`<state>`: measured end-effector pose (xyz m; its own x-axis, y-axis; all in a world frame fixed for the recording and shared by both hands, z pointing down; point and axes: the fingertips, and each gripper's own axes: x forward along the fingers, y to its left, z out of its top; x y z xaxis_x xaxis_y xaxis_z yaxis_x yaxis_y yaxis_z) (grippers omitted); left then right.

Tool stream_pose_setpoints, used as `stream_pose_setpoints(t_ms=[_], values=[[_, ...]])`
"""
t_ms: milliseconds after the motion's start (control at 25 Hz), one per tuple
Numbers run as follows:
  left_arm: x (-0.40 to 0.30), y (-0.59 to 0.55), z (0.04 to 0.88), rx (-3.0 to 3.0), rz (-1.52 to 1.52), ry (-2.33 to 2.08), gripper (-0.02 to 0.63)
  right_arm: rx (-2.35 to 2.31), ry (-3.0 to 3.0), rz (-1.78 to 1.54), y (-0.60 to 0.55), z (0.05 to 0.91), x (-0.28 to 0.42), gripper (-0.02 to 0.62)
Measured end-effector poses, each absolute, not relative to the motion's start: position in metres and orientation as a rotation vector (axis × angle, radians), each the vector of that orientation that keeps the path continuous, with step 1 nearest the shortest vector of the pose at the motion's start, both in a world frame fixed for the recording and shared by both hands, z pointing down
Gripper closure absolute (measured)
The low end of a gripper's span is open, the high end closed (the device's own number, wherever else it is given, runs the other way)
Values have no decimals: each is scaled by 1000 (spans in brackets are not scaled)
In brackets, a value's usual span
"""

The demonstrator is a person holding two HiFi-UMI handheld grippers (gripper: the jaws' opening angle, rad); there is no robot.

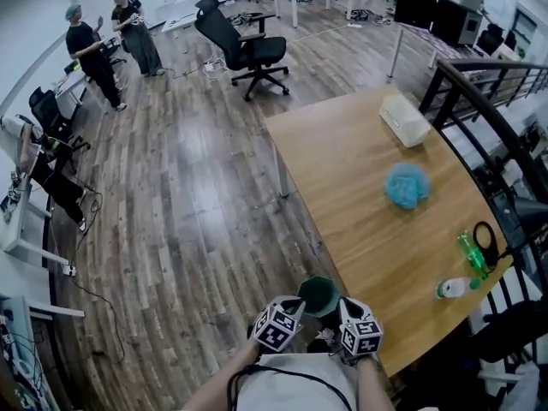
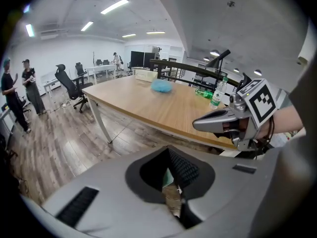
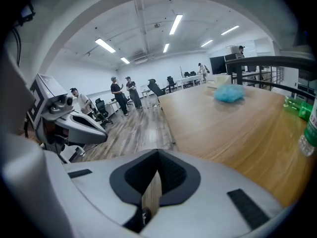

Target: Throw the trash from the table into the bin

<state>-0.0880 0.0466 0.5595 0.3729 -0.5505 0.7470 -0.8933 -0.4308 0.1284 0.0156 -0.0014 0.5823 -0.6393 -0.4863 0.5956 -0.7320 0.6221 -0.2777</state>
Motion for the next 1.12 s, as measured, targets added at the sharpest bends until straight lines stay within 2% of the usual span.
stream_pose_setpoints(t_ms=[280,600,640,760,920,1000,1120], values=[[-37,9,560,2162,901,-1171,584,1230,-2339,709,-42,566,104,572],[49,-25,564,2255,956,-1025,584,1723,-2092,776,-68,561,289,542],[56,-28,565,2259,964,-1017,584,1754,-2068,769,-70,562,307,516],[74,-33,568,2263,984,-995,584,1800,-2016,754,-76,567,347,384],[85,-36,578,2243,1007,-990,584,1821,-1952,694,-91,578,380,267],[83,-34,581,2226,1021,-998,584,1813,-1940,667,-102,583,387,175],[80,-31,581,2189,1031,-1018,584,1800,-1962,632,-124,584,391,167]])
